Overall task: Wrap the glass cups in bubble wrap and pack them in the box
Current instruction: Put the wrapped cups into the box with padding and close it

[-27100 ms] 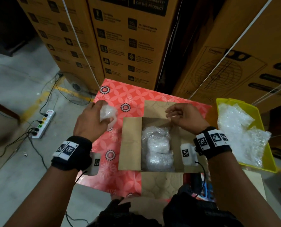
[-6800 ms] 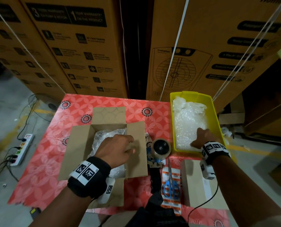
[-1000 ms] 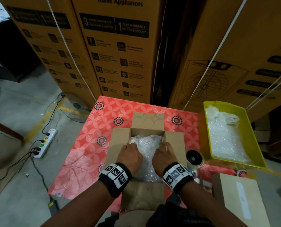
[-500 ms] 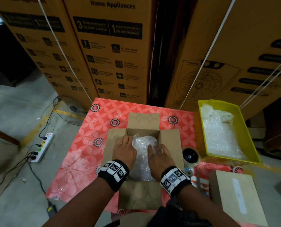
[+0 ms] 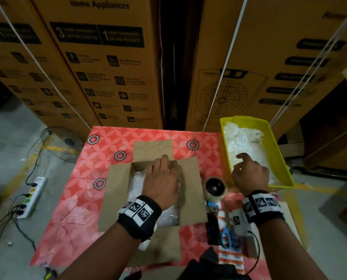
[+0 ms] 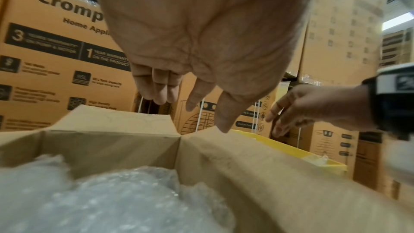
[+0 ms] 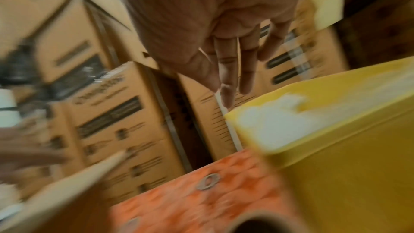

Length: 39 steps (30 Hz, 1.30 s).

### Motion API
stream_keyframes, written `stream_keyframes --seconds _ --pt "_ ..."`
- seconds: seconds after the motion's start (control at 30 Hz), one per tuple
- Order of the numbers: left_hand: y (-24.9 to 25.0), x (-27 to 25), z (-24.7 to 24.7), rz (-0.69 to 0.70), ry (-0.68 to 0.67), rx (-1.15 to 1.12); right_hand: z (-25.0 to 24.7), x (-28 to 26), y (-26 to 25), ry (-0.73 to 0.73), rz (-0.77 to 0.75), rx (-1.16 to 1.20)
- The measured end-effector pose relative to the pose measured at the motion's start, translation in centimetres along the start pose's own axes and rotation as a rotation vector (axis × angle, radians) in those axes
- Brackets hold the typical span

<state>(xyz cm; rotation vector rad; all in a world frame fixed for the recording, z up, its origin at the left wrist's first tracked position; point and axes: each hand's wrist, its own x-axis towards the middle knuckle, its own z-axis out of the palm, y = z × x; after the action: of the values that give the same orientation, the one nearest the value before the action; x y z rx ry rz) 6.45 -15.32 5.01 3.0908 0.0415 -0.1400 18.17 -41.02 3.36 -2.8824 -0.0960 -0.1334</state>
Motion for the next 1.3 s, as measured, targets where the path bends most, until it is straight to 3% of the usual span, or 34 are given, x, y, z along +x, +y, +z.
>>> stream_keyframes --seconds 0.07,0.17,0.23,0.4,0.53,0.7,0.87,0.93,1.03,1.1,1.2,1.3 --pt "1.3 0.5 0.0 0.044 0.010 -0.033 0.6 2.6 4.7 -0.248 0.089 -0.139" --pt "2.9 0.9 0.0 0.100 0.000 -0.076 0.7 5.0 9.2 -0.746 0.043 -0.187" --pt "3.7 1.1 0.0 0.115 -0.004 -0.102 0.5 5.7 10.4 -0.884 -0.050 -0.092" --pt "5.2 1.5 0.4 0.118 -0.045 -0.142 1.4 7.0 13.1 -0.831 -0.093 0.163" --pt "6.1 1.5 0.4 0.122 -0.043 -0.160 1.0 7.5 13.1 -0.826 -0.105 0.229" --pt "6.6 1.4 0.2 0.118 -0.047 -0.206 0.4 7.4 13.1 -0.634 -0.079 0.331" --pt "6.6 1.5 0.3 0.113 -0.070 -0.330 -1.6 6.7 14.0 -0.490 0.136 0.523" --pt "6.6 1.5 0.5 0.108 -0.066 -0.341 -2.3 6.2 13.9 -0.530 0.074 0.440" --pt "6.9 1.5 0.5 0.108 -0.044 -0.349 -2.8 4.6 12.6 -0.623 -0.094 0.077" --pt "7.1 1.4 0.4 0.104 -0.041 -0.357 -2.4 4.0 12.2 -0.571 -0.203 -0.082" --pt "6.5 0.9 0.5 0.084 -0.013 -0.353 -3.5 3.7 12.4 -0.414 -0.215 0.027" --pt "4.0 -0.2 0.6 0.006 0.057 -0.344 -7.2 2.9 12.3 -0.251 -0.081 0.213"
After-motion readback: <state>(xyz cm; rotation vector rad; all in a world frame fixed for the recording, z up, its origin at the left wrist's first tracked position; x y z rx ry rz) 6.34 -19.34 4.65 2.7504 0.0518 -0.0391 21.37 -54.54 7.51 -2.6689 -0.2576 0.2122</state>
